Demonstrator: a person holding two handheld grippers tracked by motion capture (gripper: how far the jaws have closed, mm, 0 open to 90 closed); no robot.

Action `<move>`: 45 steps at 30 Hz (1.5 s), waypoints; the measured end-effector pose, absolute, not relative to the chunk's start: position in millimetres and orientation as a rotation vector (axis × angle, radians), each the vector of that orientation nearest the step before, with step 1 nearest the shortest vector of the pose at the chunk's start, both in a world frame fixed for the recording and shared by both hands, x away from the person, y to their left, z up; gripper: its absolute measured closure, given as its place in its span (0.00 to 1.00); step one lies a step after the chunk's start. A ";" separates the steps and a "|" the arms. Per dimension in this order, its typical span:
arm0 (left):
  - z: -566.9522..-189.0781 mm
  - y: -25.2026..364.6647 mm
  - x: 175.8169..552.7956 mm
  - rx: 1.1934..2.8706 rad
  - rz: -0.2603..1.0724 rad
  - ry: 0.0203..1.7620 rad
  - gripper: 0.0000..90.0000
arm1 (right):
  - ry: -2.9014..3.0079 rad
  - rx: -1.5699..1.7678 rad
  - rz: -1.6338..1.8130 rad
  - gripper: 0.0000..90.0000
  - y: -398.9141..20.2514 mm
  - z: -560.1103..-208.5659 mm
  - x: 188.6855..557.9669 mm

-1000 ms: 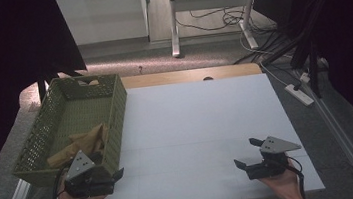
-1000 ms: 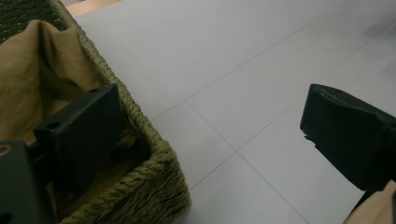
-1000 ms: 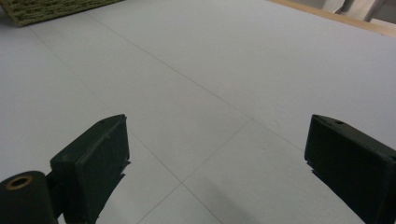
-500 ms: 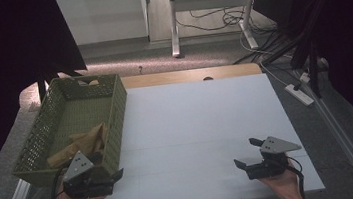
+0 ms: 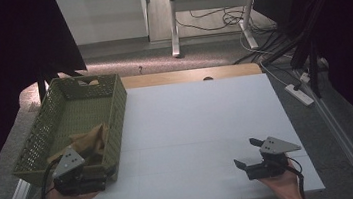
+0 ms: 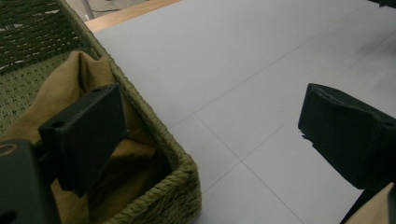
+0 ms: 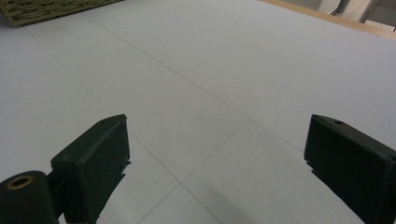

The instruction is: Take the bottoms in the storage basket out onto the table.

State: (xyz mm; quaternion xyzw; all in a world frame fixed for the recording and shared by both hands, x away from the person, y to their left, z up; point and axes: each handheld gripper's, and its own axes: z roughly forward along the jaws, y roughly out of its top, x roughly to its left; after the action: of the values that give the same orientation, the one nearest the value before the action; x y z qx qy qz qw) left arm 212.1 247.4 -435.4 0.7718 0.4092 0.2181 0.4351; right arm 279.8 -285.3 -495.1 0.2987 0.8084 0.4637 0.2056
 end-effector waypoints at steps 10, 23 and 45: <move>-425.1 248.2 217.2 1.924 0.557 1.014 0.08 | 2.257 0.836 1.295 0.08 -285.2 -495.4 279.4; -408.0 257.7 226.8 1.928 0.582 1.019 0.09 | 2.263 0.842 1.288 0.08 -285.1 -497.0 280.0; -402.5 279.0 256.3 1.950 0.590 1.087 0.10 | 2.271 0.849 1.279 0.08 -284.9 -499.2 279.9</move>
State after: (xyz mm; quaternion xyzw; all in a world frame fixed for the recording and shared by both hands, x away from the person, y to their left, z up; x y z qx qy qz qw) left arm 256.3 279.0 -402.5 0.7724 0.4305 0.2336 0.4044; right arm 279.9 -284.9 -499.2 0.3036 0.8119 0.4573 0.1988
